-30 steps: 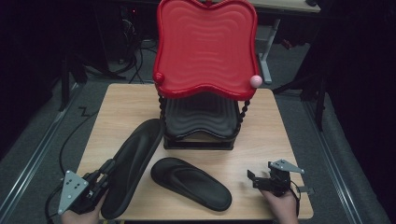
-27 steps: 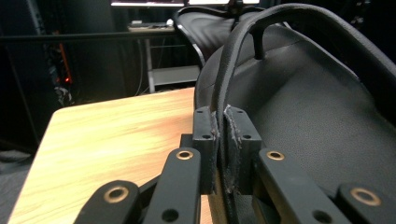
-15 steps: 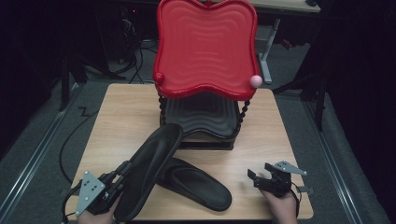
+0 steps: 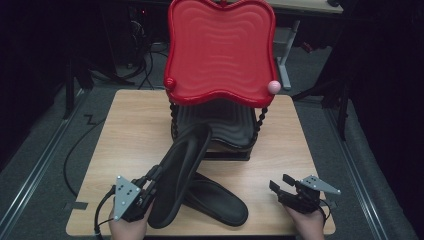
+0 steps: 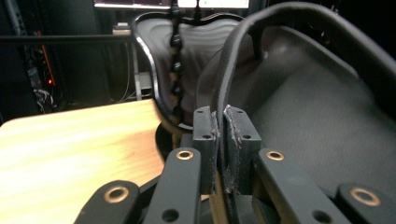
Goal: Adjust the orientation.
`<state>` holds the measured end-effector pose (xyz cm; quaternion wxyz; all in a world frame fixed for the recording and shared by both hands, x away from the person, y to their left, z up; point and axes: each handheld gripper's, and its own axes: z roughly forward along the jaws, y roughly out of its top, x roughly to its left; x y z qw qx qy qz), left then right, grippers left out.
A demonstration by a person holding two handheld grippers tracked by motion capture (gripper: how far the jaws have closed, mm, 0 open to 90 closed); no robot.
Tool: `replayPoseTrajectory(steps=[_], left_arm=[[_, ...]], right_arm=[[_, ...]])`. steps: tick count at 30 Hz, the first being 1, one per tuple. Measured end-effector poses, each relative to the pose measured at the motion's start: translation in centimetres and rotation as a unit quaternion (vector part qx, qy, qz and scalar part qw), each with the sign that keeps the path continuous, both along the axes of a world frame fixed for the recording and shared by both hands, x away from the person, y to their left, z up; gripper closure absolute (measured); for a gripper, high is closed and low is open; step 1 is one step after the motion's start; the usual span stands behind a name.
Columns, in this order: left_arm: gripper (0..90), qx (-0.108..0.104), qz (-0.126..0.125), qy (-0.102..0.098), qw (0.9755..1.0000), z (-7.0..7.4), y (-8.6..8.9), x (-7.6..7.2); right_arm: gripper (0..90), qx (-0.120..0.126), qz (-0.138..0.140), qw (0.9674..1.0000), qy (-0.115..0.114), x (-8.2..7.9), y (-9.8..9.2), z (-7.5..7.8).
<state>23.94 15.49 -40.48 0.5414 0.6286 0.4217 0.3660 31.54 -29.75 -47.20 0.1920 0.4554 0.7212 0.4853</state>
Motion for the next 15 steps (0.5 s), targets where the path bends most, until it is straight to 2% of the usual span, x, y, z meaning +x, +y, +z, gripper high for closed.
replayPoseTrajectory(steps=[4,8,9,10,15], left_arm=[[83.5,0.026,0.005,-0.009,0.9996,0.3,-1.5,1.3],[83.5,0.023,0.008,-0.018,0.9995,0.1,-2.6,2.9],[83.5,0.026,0.008,-0.023,0.9994,0.0,-2.9,3.4],[83.5,0.027,0.008,-0.027,0.9992,-0.1,-3.2,3.9],[83.4,0.017,0.011,-0.038,0.9991,-0.7,-4.0,6.3]], right_arm=[[38.2,-0.01,-0.012,0.9992,-0.037,-1.3,0.7,1.2],[41.9,-0.015,-0.009,0.9977,-0.066,-2.7,1.6,2.2],[42.3,-0.013,-0.001,0.9973,-0.073,-3.0,2.3,2.6],[42.3,-0.013,-0.001,0.9973,-0.073,-3.0,2.3,2.6],[42.8,-0.018,0.02,0.9962,-0.083,-3.5,5.1,3.0]])
